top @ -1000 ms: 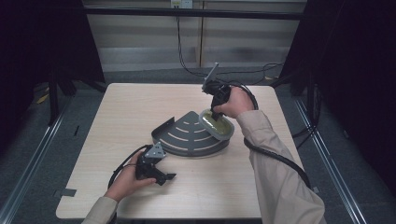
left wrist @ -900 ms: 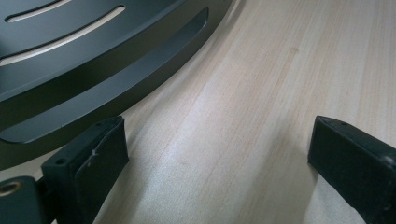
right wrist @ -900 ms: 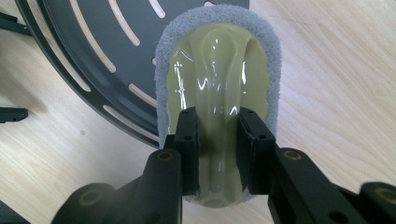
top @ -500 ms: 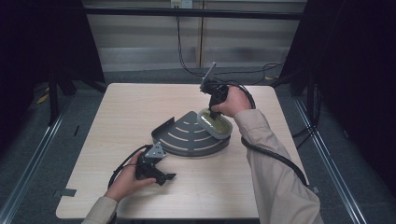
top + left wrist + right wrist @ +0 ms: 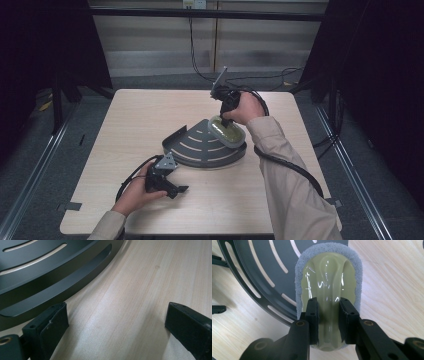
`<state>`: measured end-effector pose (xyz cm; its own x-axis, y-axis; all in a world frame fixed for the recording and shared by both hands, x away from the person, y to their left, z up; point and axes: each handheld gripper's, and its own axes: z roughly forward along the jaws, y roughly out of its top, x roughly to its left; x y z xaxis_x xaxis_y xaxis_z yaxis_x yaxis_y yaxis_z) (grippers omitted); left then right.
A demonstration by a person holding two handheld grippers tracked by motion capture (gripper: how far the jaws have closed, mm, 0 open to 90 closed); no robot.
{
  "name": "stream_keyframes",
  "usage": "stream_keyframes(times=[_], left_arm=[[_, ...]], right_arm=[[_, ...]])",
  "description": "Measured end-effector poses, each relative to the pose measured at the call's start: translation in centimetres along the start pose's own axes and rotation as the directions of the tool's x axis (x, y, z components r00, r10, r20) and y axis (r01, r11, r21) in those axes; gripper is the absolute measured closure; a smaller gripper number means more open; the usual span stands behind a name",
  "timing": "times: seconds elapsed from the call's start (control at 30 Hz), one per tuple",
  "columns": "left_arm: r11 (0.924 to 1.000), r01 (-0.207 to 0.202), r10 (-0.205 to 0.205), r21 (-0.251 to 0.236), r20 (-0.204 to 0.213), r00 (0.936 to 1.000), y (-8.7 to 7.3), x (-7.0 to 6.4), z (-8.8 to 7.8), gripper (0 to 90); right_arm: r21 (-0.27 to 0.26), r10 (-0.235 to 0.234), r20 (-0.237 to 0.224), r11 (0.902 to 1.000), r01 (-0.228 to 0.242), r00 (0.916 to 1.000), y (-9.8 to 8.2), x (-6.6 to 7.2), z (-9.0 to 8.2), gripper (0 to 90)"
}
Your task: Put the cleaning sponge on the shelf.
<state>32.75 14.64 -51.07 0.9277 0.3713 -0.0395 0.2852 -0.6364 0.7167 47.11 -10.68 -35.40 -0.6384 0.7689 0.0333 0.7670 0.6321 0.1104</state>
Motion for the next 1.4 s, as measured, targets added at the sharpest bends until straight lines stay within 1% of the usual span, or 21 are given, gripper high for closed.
stream_keyframes(times=[0.33, 0.63, 0.83, 1.4], left_arm=[[1.0000, 0.001, -0.001, -0.001, 0.000, 1.0000, 0.0, 0.0, 0.0, 4.4], [1.0000, 0.000, 0.000, 0.000, 0.000, 1.0000, 0.0, 0.0, 0.0, 4.4], [1.0000, 0.000, 0.000, -0.001, 0.002, 1.0000, 0.0, 0.0, 0.0, 4.3], [1.0000, 0.000, 0.000, 0.000, 0.001, 1.0000, 0.0, 0.0, 0.0, 4.2]], right_arm=[[0.004, -0.002, 0.001, 1.0000, 0.002, 1.0000, 0.2, -0.2, 0.6, 71.8], [0.005, 0.000, -0.013, 1.0000, 0.000, 0.9999, 0.1, 0.0, 1.1, 71.8], [0.013, 0.002, -0.013, 0.9999, -0.002, 0.9999, 0.1, 0.1, 1.7, 71.8], [0.024, -0.019, -0.017, 0.9995, 0.020, 0.9997, 0.1, 0.4, 2.9, 71.7]])
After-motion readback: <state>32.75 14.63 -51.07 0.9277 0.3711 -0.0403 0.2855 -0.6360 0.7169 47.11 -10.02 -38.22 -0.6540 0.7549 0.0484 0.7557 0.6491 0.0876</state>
